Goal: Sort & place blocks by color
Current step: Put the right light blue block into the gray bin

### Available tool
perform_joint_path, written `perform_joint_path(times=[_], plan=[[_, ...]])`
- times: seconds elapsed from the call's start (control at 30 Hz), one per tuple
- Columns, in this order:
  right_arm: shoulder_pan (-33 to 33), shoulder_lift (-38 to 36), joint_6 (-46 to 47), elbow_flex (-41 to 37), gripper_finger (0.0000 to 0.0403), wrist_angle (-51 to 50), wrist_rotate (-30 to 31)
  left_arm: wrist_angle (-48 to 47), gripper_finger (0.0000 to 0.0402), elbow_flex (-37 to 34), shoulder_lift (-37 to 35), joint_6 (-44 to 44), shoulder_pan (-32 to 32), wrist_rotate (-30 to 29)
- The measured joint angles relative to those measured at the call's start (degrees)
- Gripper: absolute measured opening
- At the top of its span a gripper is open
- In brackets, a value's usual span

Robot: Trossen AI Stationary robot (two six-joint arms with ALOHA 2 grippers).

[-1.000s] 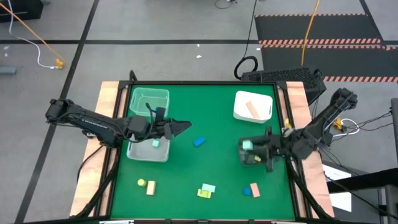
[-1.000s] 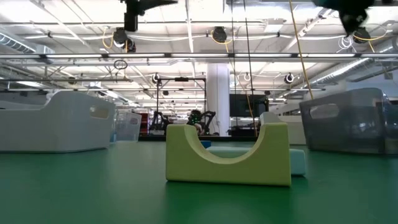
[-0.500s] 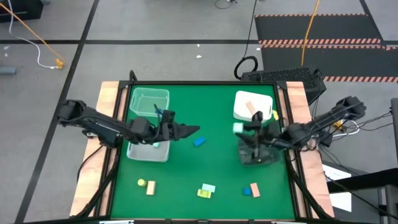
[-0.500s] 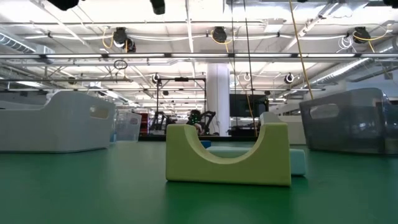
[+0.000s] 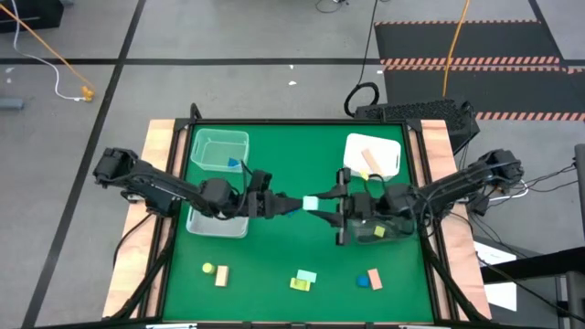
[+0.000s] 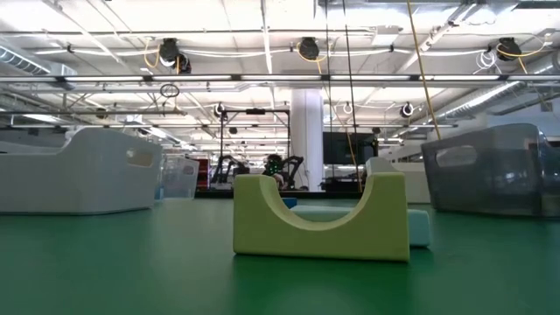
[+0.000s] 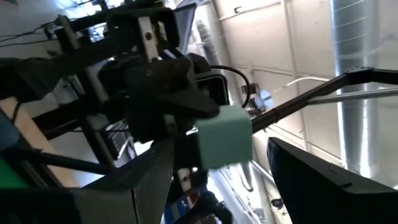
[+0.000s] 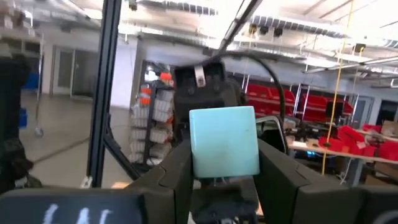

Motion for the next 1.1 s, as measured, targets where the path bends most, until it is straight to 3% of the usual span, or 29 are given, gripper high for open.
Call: perform_joint_path(times=[0.43, 0.53, 0.7, 0.9, 1.1], plan=[[-0.5, 4.0, -0.1, 3.5, 0.0123, -5.3, -0.1, -1.5, 0.025, 1.0, 0.3, -1.0, -1.0, -0.3], [-0.5, 4.0, -0.6, 3.5, 0.0123, -5.9, -0.1, -2.9, 0.022, 1.0, 0.3, -1.6, -1.0, -0.6], [-0.5, 4.0, -1.0, 3.5, 0.0123, -5.5, -0.4, -3.2, 0.0133, 1.0, 0.3, -1.2, -1.0, -0.8], [-0.5, 3.9, 0.2, 3.5, 0.0129, -5.9, -0.3, -3.2, 0.0134, 1.0, 0.3, 0.0, -1.0, -0.7], [-0.5, 1.5, 6.2, 3.3, 0.0185, -11.8, 0.2, -2.4, 0.0134, 1.2, 0.1, 2.0, -0.9, -0.6]])
